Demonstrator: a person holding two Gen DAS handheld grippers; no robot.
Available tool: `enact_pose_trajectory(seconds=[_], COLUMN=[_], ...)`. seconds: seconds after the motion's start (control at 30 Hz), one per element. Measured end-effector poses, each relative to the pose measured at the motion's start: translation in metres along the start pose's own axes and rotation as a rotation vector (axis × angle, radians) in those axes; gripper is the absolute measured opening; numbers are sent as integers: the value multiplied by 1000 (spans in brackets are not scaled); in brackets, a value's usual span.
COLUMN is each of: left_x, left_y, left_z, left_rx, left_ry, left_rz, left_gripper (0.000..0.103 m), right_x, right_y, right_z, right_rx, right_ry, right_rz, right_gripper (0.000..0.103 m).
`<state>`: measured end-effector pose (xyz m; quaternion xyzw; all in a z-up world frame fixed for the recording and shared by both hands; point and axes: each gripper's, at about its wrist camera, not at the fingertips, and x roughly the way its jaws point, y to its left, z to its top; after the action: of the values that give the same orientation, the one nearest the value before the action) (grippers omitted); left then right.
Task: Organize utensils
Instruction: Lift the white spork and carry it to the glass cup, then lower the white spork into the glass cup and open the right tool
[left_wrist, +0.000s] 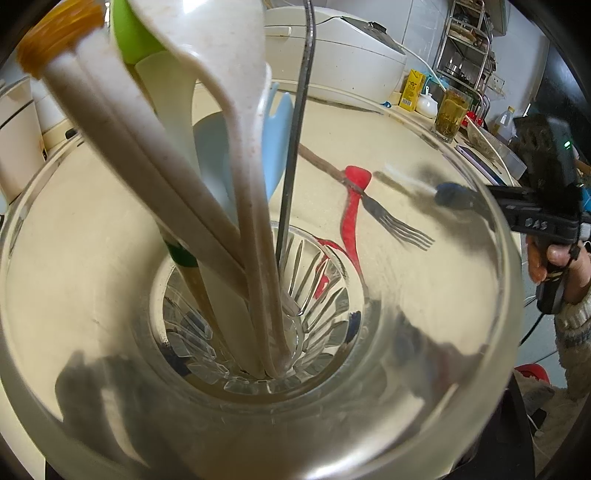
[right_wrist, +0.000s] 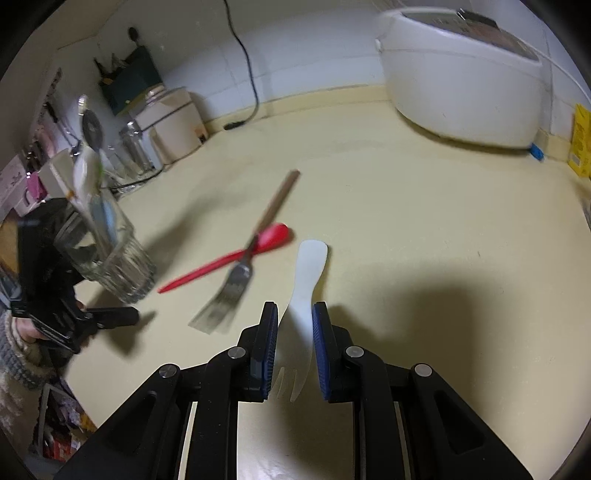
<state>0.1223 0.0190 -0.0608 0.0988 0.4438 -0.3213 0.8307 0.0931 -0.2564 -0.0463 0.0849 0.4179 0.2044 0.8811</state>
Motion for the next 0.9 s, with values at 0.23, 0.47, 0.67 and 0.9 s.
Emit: enact_pose_trajectory(seconds=[0.23,0.47,0.67,0.9], left_x=[0,-1,-1,-1], left_y=[0,1,2,2], left_z=[0,-1,-1,-2], left_rx=[1,-1,-2,-1], left_ry=[0,-1,-1,-1], left_rz=[1,-2,-2,0], left_gripper=[98,98,98,98], right_x=[-36,-53,-33,-12], right_y=[58,120,167,204], right_z=[40,66,69,76], right_rx=[-224,-489,-798,-1086], right_ry=[-67,-25,141,323], right_rz=[138,275,186,112], right_gripper=[19,19,19,19])
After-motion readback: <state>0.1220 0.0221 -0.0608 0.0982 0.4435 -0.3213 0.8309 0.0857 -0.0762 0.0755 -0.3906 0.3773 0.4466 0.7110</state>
